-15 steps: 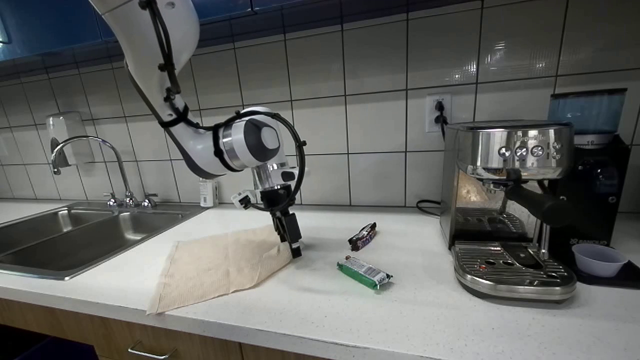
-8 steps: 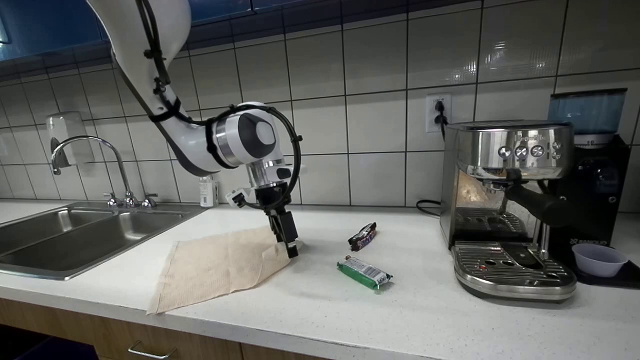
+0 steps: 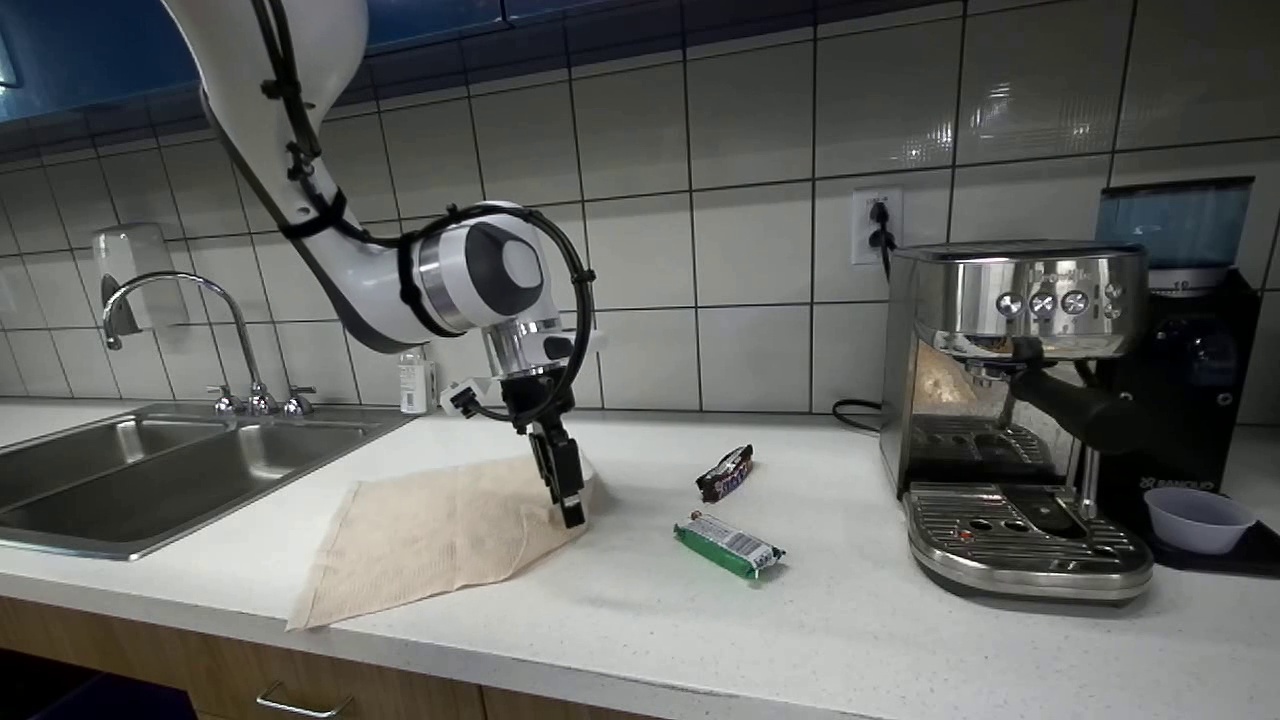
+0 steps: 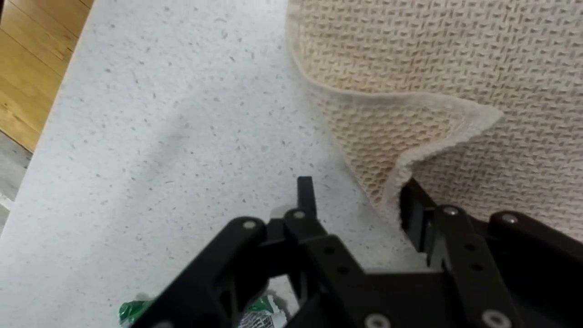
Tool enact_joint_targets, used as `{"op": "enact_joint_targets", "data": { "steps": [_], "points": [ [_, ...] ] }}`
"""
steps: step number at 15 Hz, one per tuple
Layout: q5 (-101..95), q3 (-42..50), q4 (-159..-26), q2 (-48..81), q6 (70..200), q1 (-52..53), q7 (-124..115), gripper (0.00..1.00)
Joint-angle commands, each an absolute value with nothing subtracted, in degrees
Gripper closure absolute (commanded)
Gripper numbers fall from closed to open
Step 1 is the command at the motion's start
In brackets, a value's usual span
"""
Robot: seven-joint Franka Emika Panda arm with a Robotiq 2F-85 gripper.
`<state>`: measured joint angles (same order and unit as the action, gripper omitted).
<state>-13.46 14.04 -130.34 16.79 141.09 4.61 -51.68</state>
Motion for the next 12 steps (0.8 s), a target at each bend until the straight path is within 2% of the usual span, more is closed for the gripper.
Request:
{"op": "enact_joint_targets", "data": {
  "steps": [1, 3, 12],
  "points": [
    [-14.8, 13.3, -132.3, 14.2, 140.4, 4.4, -53.8, 0.82],
    [-14.4, 13.1, -132.3, 14.3, 140.4, 4.2, -53.5, 0.98],
    [-12.5, 11.9, -132.3, 12.9, 140.1, 3.7, -51.9, 0.99]
  ]
}}
